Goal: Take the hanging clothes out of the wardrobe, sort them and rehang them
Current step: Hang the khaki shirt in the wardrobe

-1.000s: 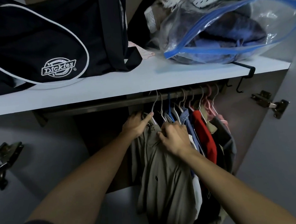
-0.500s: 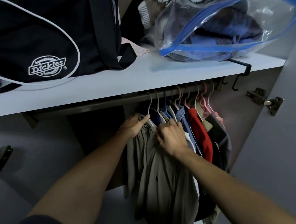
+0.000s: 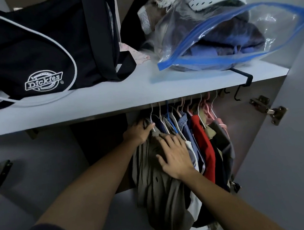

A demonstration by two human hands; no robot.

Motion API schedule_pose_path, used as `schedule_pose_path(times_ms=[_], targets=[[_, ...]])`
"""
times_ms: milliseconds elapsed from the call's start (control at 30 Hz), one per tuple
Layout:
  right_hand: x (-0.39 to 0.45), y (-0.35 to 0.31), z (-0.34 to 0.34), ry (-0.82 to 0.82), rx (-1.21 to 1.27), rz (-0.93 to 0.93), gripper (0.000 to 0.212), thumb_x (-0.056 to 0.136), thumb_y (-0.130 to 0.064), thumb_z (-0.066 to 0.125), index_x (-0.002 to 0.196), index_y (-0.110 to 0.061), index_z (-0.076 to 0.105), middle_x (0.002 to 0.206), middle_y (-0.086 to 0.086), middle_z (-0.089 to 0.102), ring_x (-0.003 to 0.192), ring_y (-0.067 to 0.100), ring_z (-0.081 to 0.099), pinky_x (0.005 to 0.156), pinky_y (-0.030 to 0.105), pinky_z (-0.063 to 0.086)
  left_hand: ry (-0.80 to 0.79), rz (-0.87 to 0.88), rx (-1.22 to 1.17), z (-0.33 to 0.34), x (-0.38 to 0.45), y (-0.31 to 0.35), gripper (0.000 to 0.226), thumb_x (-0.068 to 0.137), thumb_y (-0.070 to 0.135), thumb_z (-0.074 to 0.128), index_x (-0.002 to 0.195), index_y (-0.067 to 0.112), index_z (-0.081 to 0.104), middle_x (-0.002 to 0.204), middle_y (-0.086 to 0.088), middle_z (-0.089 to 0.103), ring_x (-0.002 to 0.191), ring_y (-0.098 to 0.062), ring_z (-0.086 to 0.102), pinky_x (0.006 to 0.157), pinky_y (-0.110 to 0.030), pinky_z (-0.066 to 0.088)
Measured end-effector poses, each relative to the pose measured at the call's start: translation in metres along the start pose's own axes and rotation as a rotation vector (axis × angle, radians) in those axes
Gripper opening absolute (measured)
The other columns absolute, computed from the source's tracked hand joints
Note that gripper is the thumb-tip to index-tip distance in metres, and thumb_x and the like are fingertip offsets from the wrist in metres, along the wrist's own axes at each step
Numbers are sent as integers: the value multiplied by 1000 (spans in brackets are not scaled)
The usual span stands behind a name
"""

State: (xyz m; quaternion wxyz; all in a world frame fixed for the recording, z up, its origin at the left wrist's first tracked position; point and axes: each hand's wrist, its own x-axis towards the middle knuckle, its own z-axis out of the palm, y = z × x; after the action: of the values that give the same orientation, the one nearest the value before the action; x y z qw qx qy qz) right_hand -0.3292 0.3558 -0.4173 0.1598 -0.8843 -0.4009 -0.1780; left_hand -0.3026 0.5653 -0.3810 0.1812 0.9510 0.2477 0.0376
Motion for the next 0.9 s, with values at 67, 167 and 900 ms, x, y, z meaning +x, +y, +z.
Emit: schedule_pose_path(times_ms=[67, 167, 900], targets=[[-1, 1, -8, -9, 66, 3, 67, 93, -48, 54, 152, -20, 42, 150, 1, 45, 140, 24, 43, 126, 49, 21, 20, -7, 0, -4, -12, 2, 74, 96, 80, 32, 155, 37, 39, 156, -12, 46, 141, -40, 45, 111, -49, 41], [-7, 4, -26, 11, 175, 9, 64, 95, -45, 56, 153, -21, 40, 154, 0, 43, 146, 23, 38, 125, 48, 22, 60, -27, 9, -14, -41, 0, 68, 99, 75, 31, 155, 37, 39, 157, -11, 44, 142, -37, 42, 110, -49, 41], [-285, -164, -132, -303, 762, -592, 57, 96, -44, 58, 146, -16, 52, 137, 3, 58, 125, 28, 52, 108, 45, 40, 462, -518, 189, 1, -680, 6, 58, 108, 52, 39, 159, 25, 37, 153, 1, 47, 141, -23, 44, 99, -45, 49]])
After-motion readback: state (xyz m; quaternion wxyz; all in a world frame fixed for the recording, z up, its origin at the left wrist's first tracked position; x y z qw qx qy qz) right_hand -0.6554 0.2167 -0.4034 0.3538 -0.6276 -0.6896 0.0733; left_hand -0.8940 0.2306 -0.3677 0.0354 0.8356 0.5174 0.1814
